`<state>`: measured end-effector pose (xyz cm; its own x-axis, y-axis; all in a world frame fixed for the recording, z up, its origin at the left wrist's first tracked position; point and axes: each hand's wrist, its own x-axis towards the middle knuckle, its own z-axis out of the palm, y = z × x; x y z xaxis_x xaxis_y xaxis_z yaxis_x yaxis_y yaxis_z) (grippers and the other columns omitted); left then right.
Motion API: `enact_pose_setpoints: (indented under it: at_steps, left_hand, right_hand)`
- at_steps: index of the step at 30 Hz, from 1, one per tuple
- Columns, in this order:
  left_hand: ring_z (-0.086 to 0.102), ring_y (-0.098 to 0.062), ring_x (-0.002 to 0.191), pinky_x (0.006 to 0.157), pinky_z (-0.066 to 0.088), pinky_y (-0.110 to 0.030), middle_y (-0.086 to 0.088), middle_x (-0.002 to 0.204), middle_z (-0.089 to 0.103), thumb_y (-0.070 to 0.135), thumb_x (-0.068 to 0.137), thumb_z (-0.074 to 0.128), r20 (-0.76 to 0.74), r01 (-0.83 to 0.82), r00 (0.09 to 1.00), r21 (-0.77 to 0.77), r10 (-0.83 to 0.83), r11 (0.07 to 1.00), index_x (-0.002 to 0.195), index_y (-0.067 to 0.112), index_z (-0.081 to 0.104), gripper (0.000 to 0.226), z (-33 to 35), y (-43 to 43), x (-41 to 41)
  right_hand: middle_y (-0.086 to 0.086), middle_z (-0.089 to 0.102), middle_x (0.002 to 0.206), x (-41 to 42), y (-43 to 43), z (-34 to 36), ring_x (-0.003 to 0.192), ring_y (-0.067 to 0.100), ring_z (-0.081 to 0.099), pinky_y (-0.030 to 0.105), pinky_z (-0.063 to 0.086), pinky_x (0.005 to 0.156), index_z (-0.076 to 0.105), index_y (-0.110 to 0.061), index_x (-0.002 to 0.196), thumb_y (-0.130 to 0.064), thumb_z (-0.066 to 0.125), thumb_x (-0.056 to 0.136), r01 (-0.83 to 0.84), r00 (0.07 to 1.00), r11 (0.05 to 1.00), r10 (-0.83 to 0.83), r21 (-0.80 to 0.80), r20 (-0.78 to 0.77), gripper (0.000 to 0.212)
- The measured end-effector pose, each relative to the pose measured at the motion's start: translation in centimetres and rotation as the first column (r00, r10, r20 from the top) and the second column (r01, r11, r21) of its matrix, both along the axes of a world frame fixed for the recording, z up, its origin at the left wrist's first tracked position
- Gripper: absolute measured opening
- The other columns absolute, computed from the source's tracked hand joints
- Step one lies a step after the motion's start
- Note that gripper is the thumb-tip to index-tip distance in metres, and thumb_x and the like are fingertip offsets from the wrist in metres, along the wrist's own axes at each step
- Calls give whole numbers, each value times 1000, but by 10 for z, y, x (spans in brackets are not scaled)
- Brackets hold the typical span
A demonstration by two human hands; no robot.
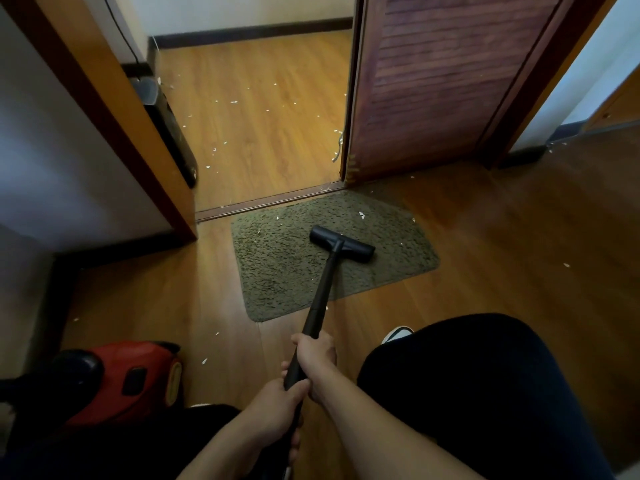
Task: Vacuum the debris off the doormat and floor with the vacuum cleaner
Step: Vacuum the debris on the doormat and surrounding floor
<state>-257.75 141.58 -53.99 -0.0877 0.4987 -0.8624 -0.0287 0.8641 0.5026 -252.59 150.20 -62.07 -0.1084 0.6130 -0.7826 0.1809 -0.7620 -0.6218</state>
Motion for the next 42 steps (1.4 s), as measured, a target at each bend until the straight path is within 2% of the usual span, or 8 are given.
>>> enact_pose_setpoints:
  at_steps: [7, 11, 17, 21, 25, 29, 36, 42]
  left_hand:
    - [47, -19, 42, 44, 44, -26, -11, 68, 48, 35, 104, 41, 39, -57, 998, -15, 57, 998, 116, 24, 39, 16, -7, 34, -8]
    - [46, -17, 40, 42, 43, -24, -11, 69, 46, 34, 104, 40, 45, -63, 997, 3, 63, 998, 116, 24, 39, 15, -14, 60, -10]
    - [48, -16, 42, 42, 44, -26, -9, 70, 48, 35, 103, 43, 35, -75, 997, 2, 75, 997, 113, 26, 42, 14, -24, 78, -15]
    - [48, -16, 40, 42, 43, -25, -10, 68, 48, 34, 104, 42, 33, -72, 997, 1, 71, 997, 120, 20, 42, 21, -26, 69, -11]
    - [48, -17, 39, 40, 43, -24, -11, 68, 47, 34, 105, 40, 22, -58, 998, 7, 58, 998, 121, 22, 37, 20, -20, 44, -9]
    - [50, -20, 38, 41, 45, -25, -11, 63, 51, 32, 105, 38, -36, 25, 999, 25, -24, 999, 131, 12, 35, 33, -20, 8, -10]
    - [52, -16, 39, 39, 45, -23, -11, 69, 51, 33, 105, 39, -56, 24, 998, 14, -23, 1000, 131, 14, 36, 33, -11, -24, -12]
    - [53, -20, 44, 49, 49, -29, -10, 66, 54, 38, 104, 39, 28, -21, 999, -29, 22, 999, 127, 22, 33, 29, -9, -8, -16]
  right_hand:
    - [21, 72, 93, -13, 39, -11, 46, 23, 68, 31, 56, 47, 57, -14, 115, -13, 58, 96, 26, 1000, 1000, -26, -6, -3, 19]
    - [25, 70, 96, -16, 67, -19, 42, 21, 66, 30, 54, 43, 55, -10, 119, -13, 59, 96, 22, 1000, 1000, -22, 4, 10, 24]
    - [20, 68, 92, -22, 87, -25, 39, 19, 64, 29, 54, 40, 55, -8, 122, -14, 62, 97, 30, 999, 1000, -30, 4, 27, 27]
    - [17, 66, 86, -18, 76, -21, 42, 20, 64, 29, 54, 42, 55, -8, 119, -13, 61, 97, 22, 999, 1000, -22, -6, 26, 24]
    - [18, 69, 89, -15, 51, -13, 45, 21, 66, 30, 55, 45, 55, -9, 116, -16, 59, 98, -6, 999, 1000, 6, -3, 44, 19]
    - [17, 72, 91, -13, 11, -6, 46, 22, 68, 29, 55, 45, 53, -12, 120, -17, 57, 98, -91, 994, 996, 90, 9, 66, 22]
    - [13, 67, 93, -12, -23, 6, 45, 19, 66, 25, 52, 42, 51, -12, 125, -15, 56, 99, -120, 991, 993, 120, 4, 58, 26]
    - [18, 68, 91, -16, -6, 7, 45, 21, 65, 27, 52, 42, 52, -10, 120, -14, 59, 98, -73, 996, 997, 73, -2, 44, 23]
